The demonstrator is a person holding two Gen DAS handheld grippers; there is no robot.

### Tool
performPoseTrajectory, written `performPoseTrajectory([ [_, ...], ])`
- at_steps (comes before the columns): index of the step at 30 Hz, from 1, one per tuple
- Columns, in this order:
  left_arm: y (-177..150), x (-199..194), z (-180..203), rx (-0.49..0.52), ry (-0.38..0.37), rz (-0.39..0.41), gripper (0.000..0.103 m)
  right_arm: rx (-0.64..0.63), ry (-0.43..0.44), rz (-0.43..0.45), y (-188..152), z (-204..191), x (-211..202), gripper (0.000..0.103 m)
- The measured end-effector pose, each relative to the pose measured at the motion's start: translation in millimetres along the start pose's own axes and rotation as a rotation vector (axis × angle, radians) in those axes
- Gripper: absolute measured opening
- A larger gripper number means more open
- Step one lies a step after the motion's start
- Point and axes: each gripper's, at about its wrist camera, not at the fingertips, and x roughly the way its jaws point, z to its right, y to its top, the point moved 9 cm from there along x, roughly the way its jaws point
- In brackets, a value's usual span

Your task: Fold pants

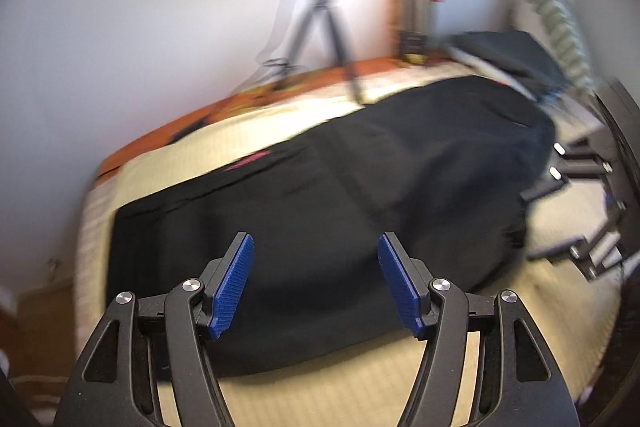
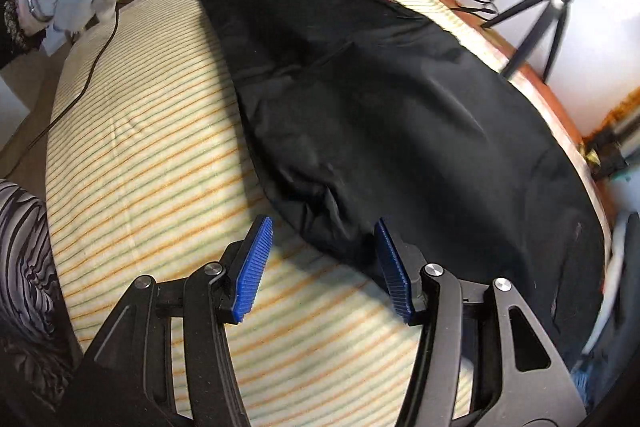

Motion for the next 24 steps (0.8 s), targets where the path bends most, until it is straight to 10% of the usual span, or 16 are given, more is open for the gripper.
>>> performPoseTrajectory([
  [10, 5, 22, 157, 0.310, -0.273, -0.033, 0.066, 0.653, -0.207, 0.011, -105, 143, -56, 0.076],
  [19, -1, 65, 185, 0.468, -0.149, -0.092, 0.065, 1.129, -0.135, 0.080, -185, 208, -60, 0.076],
  [24, -5, 70, 179, 0.452, -0.204, -0.099, 0.020, 1.287, -0.067, 0.157, -201, 232, -52, 0.077],
])
